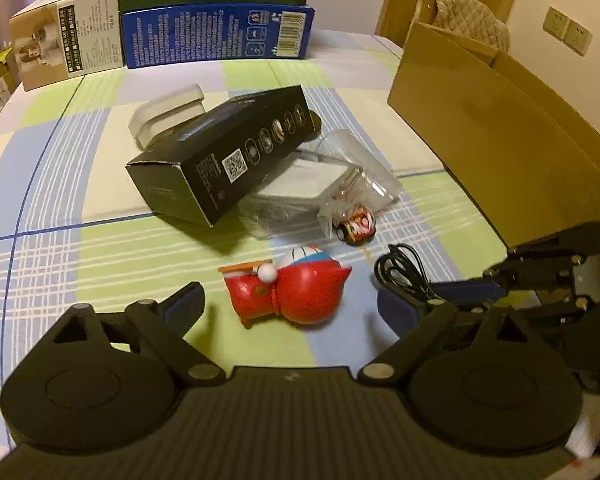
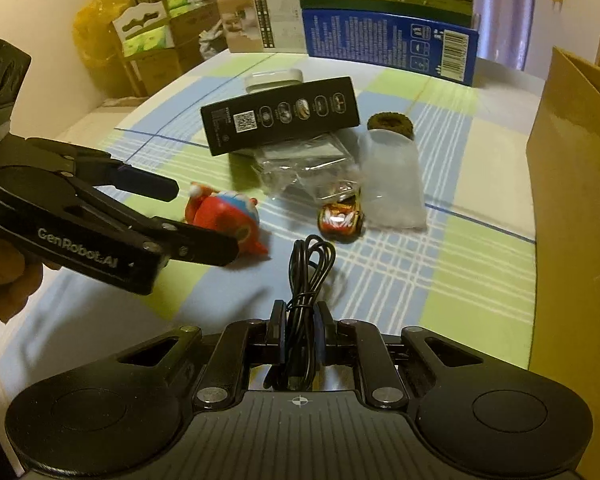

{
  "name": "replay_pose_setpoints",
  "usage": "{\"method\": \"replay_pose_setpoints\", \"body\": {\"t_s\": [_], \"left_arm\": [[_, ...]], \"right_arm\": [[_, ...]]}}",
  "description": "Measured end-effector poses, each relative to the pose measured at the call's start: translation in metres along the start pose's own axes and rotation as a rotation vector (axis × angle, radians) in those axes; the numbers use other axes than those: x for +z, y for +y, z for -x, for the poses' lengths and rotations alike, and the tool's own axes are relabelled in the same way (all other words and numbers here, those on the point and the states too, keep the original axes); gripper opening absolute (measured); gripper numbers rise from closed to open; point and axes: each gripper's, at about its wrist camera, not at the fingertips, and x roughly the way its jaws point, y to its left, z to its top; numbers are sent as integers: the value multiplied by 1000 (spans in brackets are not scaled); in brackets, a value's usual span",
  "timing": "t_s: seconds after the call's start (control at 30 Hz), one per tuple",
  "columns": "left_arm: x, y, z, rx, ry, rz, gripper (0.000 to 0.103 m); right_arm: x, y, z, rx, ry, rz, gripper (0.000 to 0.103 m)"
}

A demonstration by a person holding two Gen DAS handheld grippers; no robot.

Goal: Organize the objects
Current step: 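Close the left tool on the red Doraemon toy and lift it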

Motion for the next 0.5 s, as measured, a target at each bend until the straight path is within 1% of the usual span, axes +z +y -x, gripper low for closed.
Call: {"method": "replay_pose_setpoints", "body": {"t_s": [0.1, 0.17, 0.23, 0.33, 0.4, 0.5], "left_arm": [[1, 1, -2, 2, -11, 34, 87], [1, 0, -3, 22, -16, 33, 85], [1, 0, -4, 42, -20, 34, 79], [1, 2, -7, 35, -5, 45, 76], [0, 1, -10, 35, 4, 40, 75], [-1, -2, -13, 46, 3, 25, 70]], "right_arm": [[1, -3, 1, -10, -2, -15, 11], [1, -5, 2, -10, -3, -18, 11], [1, -7, 3, -8, -5, -23, 11], [2, -7, 3, -7, -7, -29, 11], [3, -7, 3, -8, -8, -31, 11], [3, -8, 3, -8, -9, -34, 11]]}}
